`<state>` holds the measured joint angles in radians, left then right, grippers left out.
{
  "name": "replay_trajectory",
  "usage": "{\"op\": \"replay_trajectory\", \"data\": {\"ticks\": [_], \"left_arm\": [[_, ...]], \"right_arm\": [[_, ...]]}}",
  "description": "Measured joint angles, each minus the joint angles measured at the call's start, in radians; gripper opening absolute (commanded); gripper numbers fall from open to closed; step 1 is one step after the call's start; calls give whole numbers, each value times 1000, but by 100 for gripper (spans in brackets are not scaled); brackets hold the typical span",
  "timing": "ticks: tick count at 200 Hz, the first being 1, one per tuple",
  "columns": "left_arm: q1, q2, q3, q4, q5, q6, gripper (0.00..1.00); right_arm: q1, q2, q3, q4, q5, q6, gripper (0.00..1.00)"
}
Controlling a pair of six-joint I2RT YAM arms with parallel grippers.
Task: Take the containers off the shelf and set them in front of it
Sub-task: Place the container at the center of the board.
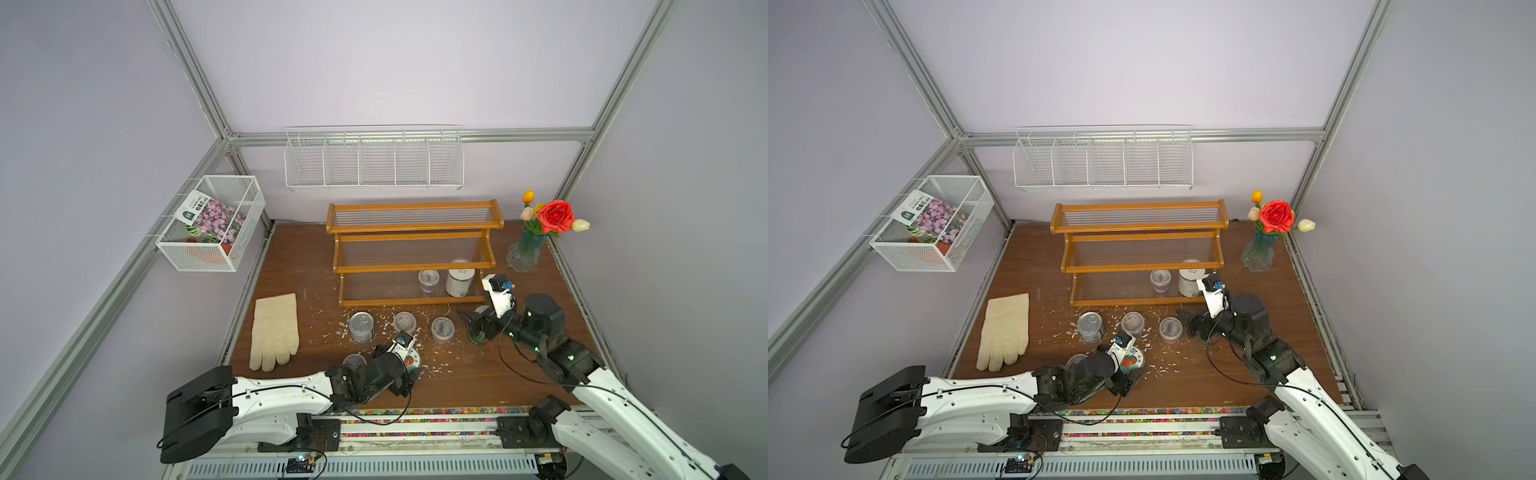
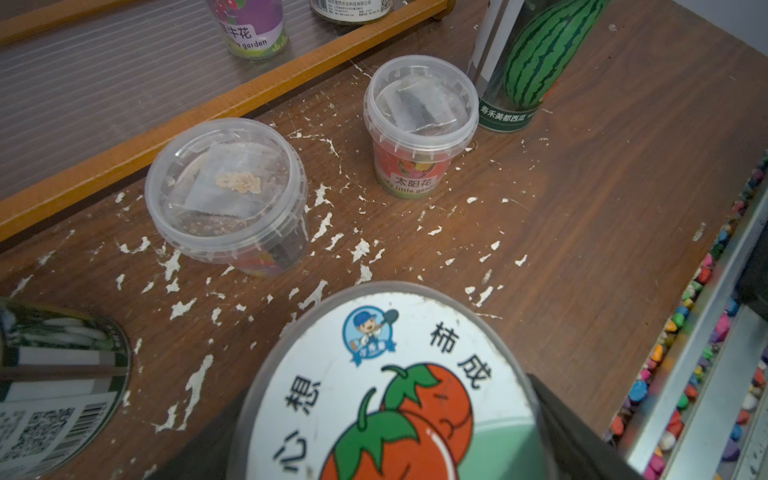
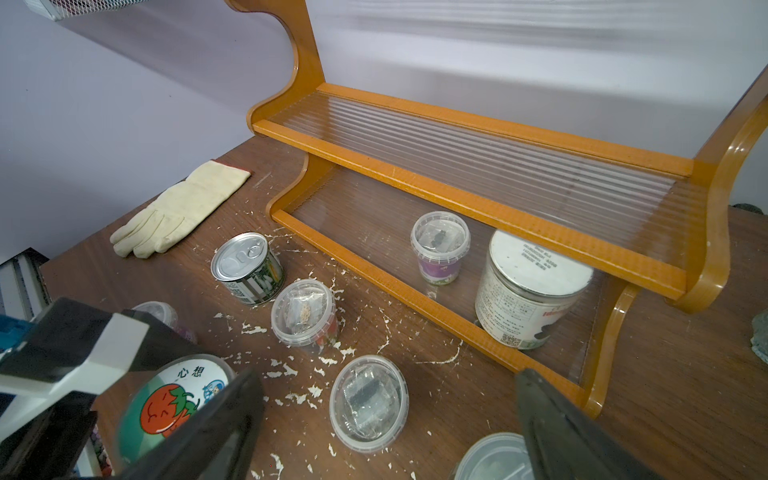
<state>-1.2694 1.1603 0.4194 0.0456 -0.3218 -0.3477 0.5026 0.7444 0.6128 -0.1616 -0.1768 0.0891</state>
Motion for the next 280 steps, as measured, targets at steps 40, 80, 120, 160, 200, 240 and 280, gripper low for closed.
{"op": "replay_trajectory", "data": {"ticks": [40, 80, 120, 160, 200, 240, 280], "left_arm": [[5, 6, -1, 9, -5, -5, 90], [6, 2, -1, -14, -21, -10, 96], [11, -21, 0, -32, -27, -10, 98], [19, -47, 38, -82, -27, 1, 99], [31, -100, 85, -131, -17, 16, 99], [135, -166, 113, -156, 45, 48, 99], [321, -221, 147, -181, 172, 106, 99]], "right_arm": [[0, 0, 0, 0, 0, 0, 97], [0, 2, 0, 1, -2, 0, 97], [0, 14, 0, 2, -14, 1, 97], [0, 27, 0, 21, -30, 16, 97], [0, 66, -3, 71, -38, 55, 97], [53, 143, -6, 137, 2, 96, 97], [142, 286, -7, 220, 106, 138, 97]]}}
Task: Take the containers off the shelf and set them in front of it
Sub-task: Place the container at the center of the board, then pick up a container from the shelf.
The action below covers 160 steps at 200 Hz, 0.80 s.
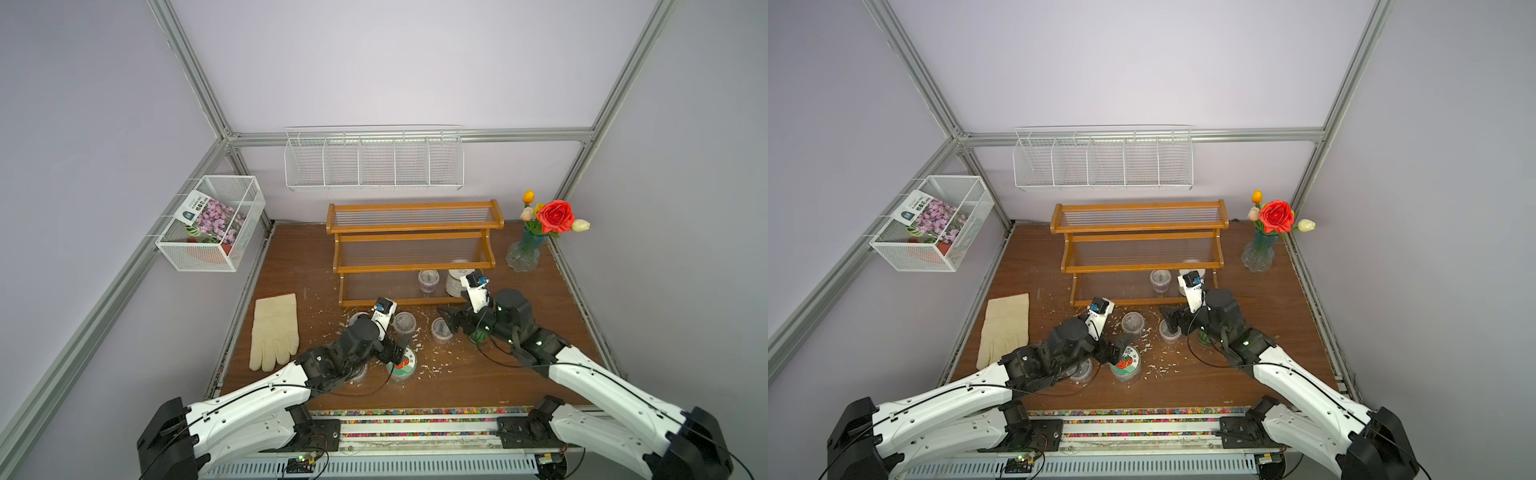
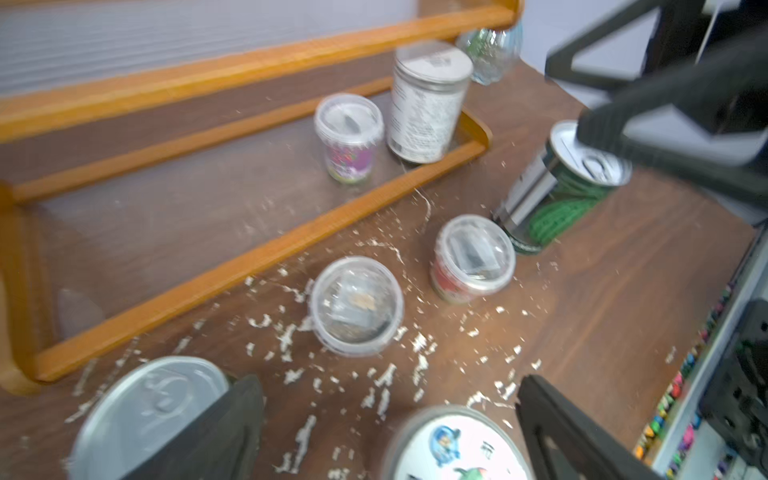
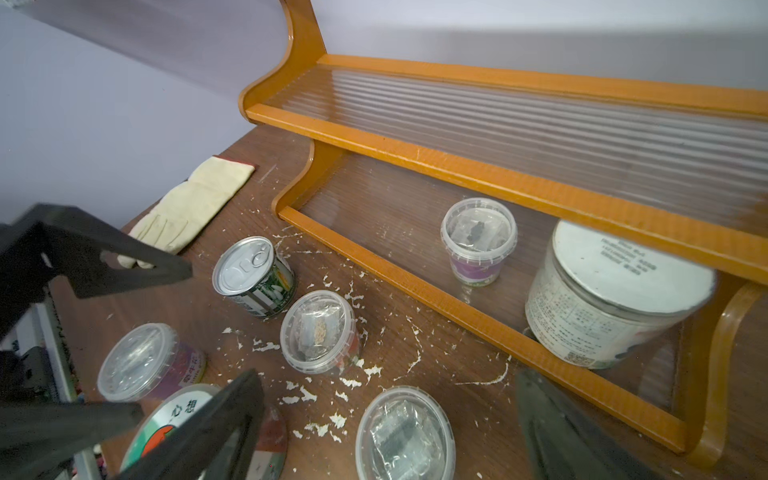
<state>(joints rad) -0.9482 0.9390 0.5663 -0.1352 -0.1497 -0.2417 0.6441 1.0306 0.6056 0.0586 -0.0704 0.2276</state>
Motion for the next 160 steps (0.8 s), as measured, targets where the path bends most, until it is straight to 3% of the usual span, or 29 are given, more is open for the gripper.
{"op": "replay_trajectory", "data": {"ticks": [32, 63, 160], "left_arm": [[162, -25, 11, -2, 117, 27, 98], [246, -42, 11, -5, 186, 41, 98], [283, -50, 11, 8, 230, 47, 98]], "right_arm": [[49, 162, 28, 33, 89, 37, 97], [79, 303, 87, 94, 184, 71, 97], [75, 641, 199, 282, 370, 128, 96]]}}
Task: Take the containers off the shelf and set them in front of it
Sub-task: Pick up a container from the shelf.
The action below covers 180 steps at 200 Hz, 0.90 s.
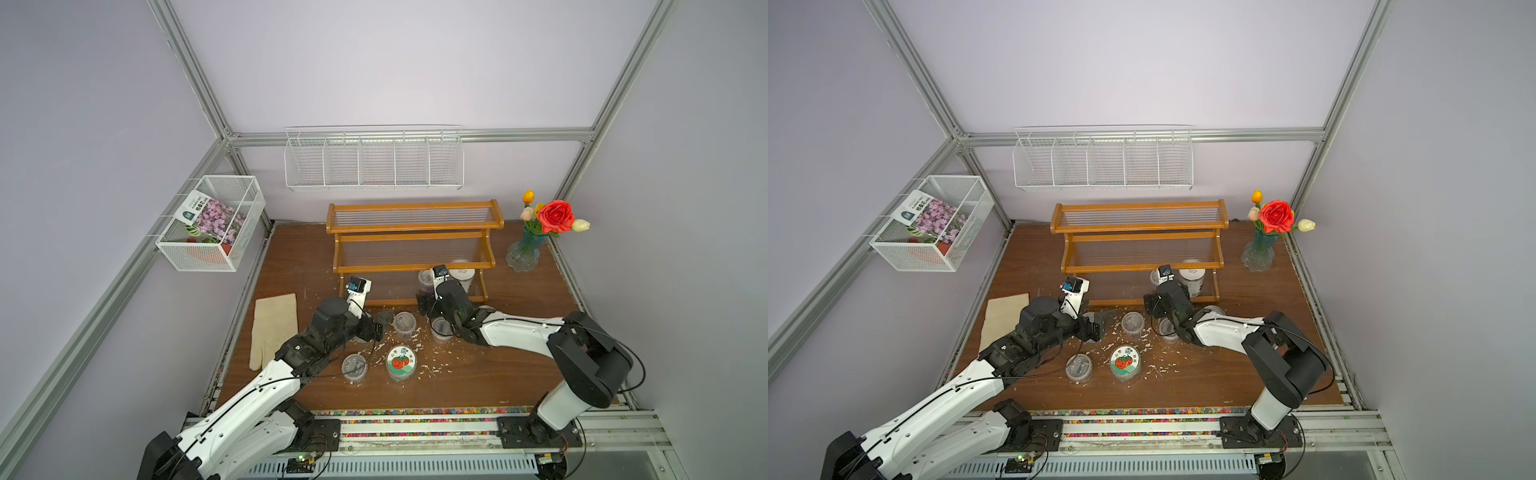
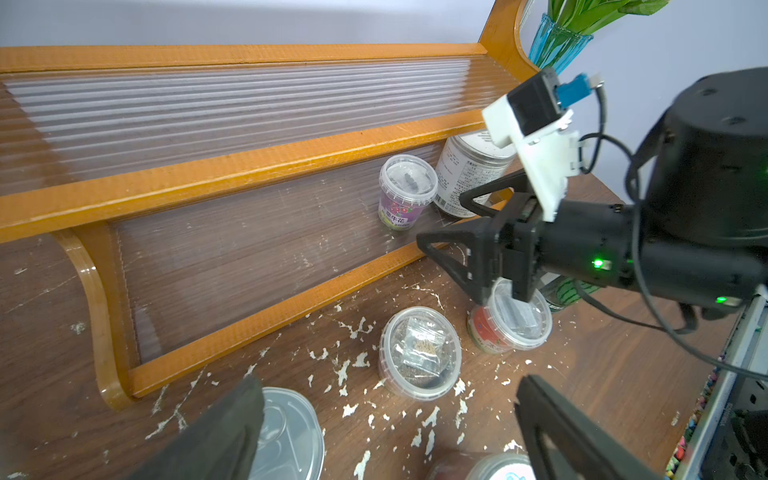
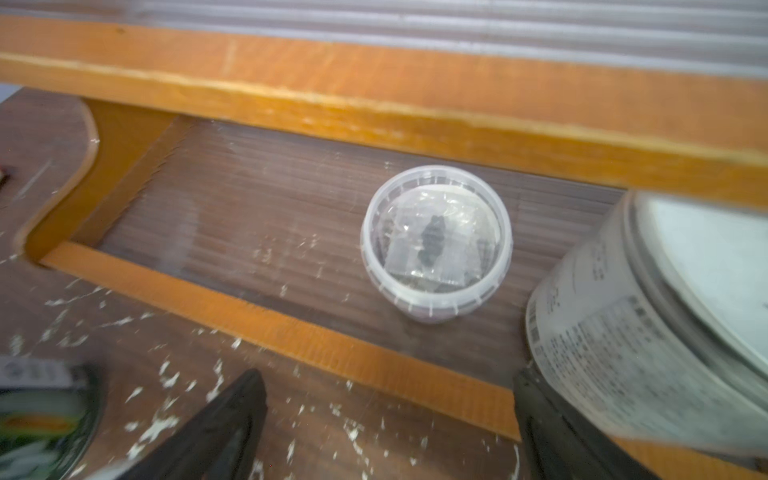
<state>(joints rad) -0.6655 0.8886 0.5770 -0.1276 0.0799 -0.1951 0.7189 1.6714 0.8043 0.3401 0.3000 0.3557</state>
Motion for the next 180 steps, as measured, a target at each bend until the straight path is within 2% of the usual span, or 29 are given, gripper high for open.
{"op": "replay_trajectory", "data": {"ticks": [110, 153, 180], "left_arm": [[13, -35, -13, -14, -1, 11, 98], [17, -45, -14, -26, -1, 14, 98], [18, -57, -20, -28, -1, 14, 98]], "right_arm": [[-56, 149, 110, 99, 41, -13, 95], [-65, 193, 166, 114, 47, -27, 92], [-70, 204, 182, 116, 47, -35, 86]]}}
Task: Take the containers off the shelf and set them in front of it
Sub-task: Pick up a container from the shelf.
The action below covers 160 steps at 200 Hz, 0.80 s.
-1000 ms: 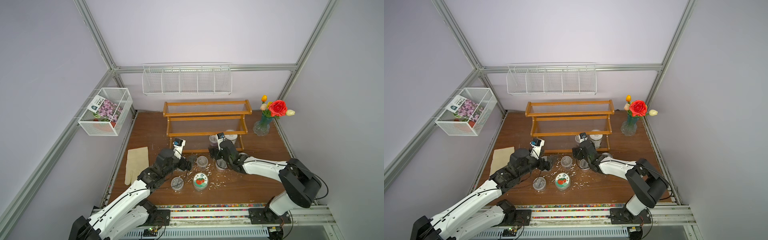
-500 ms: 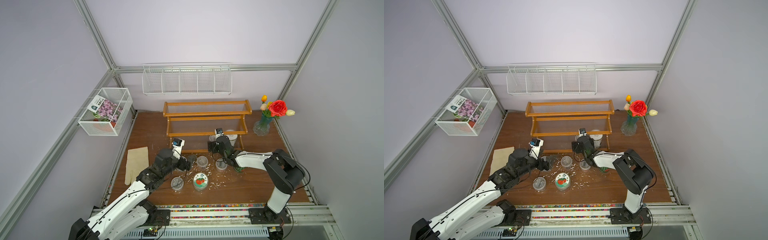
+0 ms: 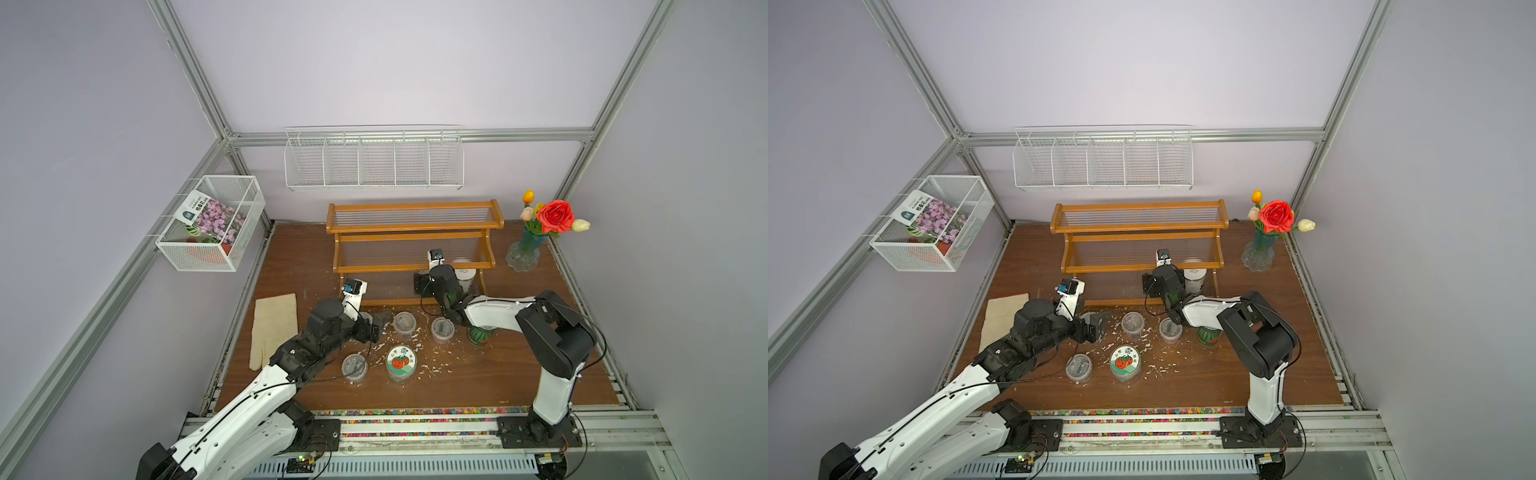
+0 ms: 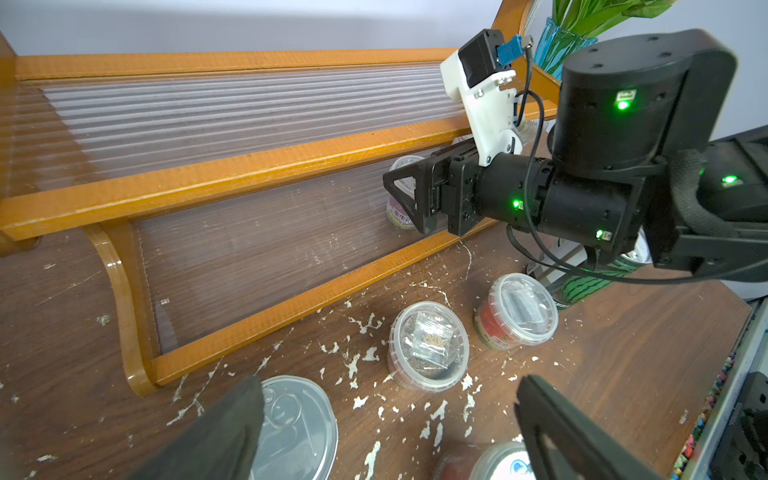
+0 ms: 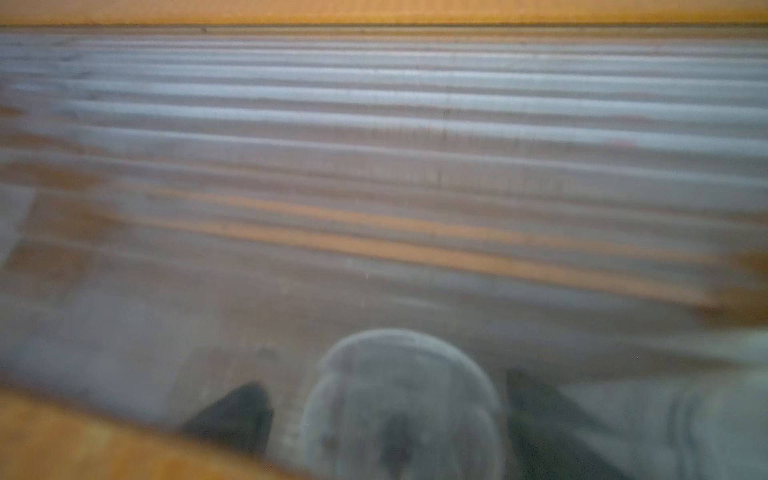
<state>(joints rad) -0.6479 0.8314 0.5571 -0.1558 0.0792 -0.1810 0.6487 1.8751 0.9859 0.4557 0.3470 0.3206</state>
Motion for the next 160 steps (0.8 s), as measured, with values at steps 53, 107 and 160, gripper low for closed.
{"op": "replay_trajectory", "data": {"ticks": [53, 107, 160], "left_arm": [[2, -11, -15, -8, 1, 0, 98], [2, -19, -22, -19, 1, 0, 98], [7, -23, -25, -22, 2, 0, 98]], "right_arm": [[-2, 16, 2, -3, -3, -15, 84], [-2, 23, 2, -2, -10, -38, 67], [0, 12, -2, -2, -30, -58, 58]]}}
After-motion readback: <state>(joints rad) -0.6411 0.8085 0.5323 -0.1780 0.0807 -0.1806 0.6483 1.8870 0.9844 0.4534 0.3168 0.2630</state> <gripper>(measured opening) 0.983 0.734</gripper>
